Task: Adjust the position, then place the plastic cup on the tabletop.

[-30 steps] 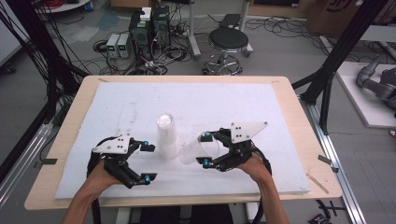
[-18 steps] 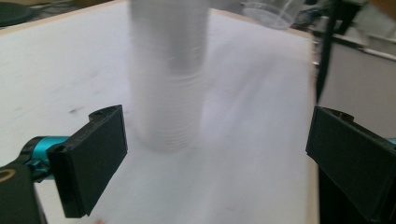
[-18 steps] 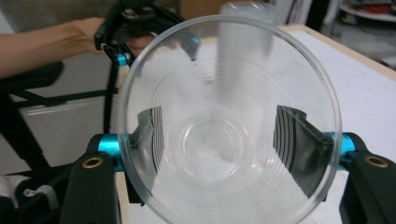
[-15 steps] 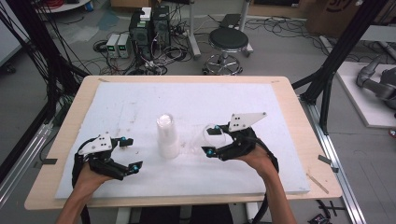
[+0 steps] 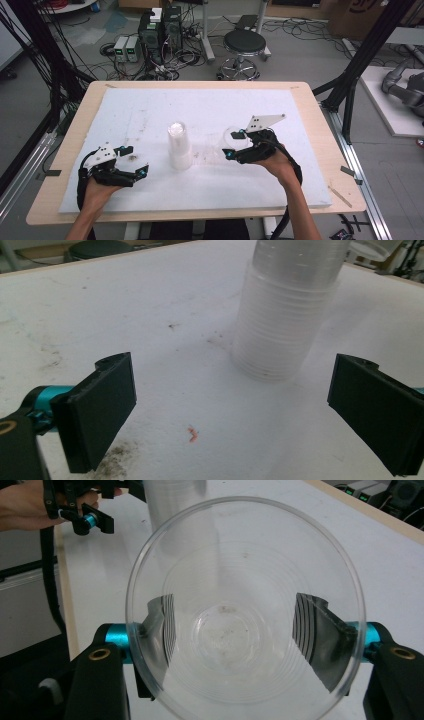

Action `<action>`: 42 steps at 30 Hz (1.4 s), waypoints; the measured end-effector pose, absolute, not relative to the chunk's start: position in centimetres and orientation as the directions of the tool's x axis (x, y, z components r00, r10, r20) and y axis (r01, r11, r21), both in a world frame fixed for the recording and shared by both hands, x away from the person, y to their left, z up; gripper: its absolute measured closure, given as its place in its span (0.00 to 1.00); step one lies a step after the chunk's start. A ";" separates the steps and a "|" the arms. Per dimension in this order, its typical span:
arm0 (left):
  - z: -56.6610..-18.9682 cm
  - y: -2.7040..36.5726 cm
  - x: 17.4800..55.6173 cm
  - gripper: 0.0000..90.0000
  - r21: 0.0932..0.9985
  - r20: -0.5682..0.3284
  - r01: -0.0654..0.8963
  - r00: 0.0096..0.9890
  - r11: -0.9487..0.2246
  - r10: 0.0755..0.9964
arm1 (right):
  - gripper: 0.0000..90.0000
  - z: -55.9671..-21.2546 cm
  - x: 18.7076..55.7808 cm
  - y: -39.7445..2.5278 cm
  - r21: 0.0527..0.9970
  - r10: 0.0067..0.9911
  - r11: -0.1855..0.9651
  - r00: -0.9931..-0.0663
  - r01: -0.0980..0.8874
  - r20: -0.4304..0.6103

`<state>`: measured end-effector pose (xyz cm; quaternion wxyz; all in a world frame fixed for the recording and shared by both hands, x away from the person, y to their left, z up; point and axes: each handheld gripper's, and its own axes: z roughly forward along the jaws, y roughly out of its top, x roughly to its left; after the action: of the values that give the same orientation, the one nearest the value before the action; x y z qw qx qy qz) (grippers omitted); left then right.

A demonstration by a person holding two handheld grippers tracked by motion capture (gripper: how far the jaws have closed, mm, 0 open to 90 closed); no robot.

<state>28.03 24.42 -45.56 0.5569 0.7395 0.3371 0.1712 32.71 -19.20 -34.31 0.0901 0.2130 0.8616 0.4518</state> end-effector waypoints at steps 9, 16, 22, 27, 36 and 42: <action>-45.7 24.9 28.0 0.06 0.944 -0.128 0.304 0.694 -0.127 0.709 | 0.38 -34.5 33.3 -19.4 0.802 0.482 0.512 -0.876 0.307 0.028; -45.8 25.0 28.0 0.06 0.948 -0.129 0.297 0.680 -0.111 0.722 | 0.38 -34.5 33.5 -19.5 0.803 0.482 0.513 -0.876 0.304 0.024; -46.1 25.1 28.0 0.06 0.950 -0.121 0.295 0.662 -0.108 0.739 | 0.38 -34.7 33.8 -19.8 0.800 0.496 0.514 -0.868 0.311 0.019; -46.3 25.0 27.9 0.06 0.951 -0.119 0.291 0.652 -0.102 0.749 | 0.38 -35.0 34.2 -20.0 0.791 0.527 0.518 -0.850 0.326 0.005; -46.9 24.7 28.0 0.06 0.950 -0.115 0.294 0.637 -0.103 0.762 | 0.38 -36.2 35.4 -19.7 0.751 0.581 0.545 -0.814 0.373 -0.018; -47.0 24.8 28.0 0.06 0.951 -0.123 0.298 0.616 -0.086 0.778 | 0.38 -37.3 36.1 -19.0 0.718 0.603 0.567 -0.797 0.404 -0.028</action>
<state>27.96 24.84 -47.03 0.5579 0.7048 0.3817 0.2149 36.13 -19.01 -37.27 0.1362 0.2878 0.8745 0.3659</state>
